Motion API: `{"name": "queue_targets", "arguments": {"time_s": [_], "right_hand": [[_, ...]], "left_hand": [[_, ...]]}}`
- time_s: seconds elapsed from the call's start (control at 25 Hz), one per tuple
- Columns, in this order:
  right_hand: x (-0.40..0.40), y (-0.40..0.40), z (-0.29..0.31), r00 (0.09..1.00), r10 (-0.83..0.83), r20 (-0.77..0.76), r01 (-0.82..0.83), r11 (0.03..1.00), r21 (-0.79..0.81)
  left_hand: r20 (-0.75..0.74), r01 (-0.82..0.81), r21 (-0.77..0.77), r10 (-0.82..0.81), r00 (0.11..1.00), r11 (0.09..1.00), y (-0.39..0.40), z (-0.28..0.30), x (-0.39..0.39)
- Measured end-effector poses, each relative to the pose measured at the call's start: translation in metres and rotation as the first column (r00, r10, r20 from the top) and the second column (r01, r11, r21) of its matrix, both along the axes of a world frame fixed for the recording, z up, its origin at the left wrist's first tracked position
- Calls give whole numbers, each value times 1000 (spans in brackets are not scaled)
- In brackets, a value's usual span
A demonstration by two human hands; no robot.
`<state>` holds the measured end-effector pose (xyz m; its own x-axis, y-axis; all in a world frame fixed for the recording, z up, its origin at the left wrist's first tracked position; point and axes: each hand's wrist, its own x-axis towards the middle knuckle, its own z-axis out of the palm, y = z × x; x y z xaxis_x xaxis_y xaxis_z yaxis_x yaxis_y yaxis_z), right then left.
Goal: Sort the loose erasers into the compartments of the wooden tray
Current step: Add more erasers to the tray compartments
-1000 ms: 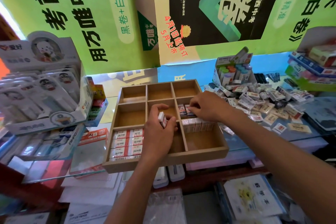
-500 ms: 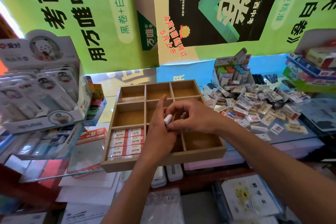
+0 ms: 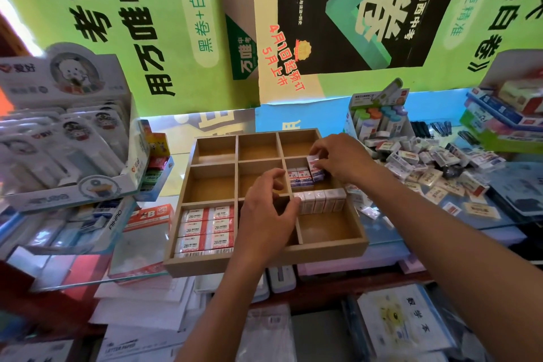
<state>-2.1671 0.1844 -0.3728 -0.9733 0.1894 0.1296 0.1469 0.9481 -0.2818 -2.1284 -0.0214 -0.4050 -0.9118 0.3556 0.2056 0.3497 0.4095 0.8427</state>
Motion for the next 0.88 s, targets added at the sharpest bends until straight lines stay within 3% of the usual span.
{"name": "queue_targets", "arguments": {"time_s": [0.12, 0.32, 0.64, 0.76, 0.88], "right_hand": [[-1, 6, 1, 999, 47, 16, -49, 992, 113], [9, 4, -2, 997, 65, 31, -68, 993, 97], [8, 2, -8, 999, 27, 38, -35, 974, 224], [13, 7, -1, 987, 81, 137, -95, 990, 104], [10, 7, 8, 949, 108, 298, -181, 956, 231]], "left_hand": [[-6, -2, -16, 1, 1000, 1000, 0, -1, 0], [-11, -16, -25, 16, 1000, 1000, 1, 0, 0], [-13, -32, -17, 32, 999, 999, 1, 1, 1], [-20, -47, -32, 47, 999, 998, 3, 0, 0], [-17, -50, -54, 49, 999, 997, 4, 0, 0]]}}
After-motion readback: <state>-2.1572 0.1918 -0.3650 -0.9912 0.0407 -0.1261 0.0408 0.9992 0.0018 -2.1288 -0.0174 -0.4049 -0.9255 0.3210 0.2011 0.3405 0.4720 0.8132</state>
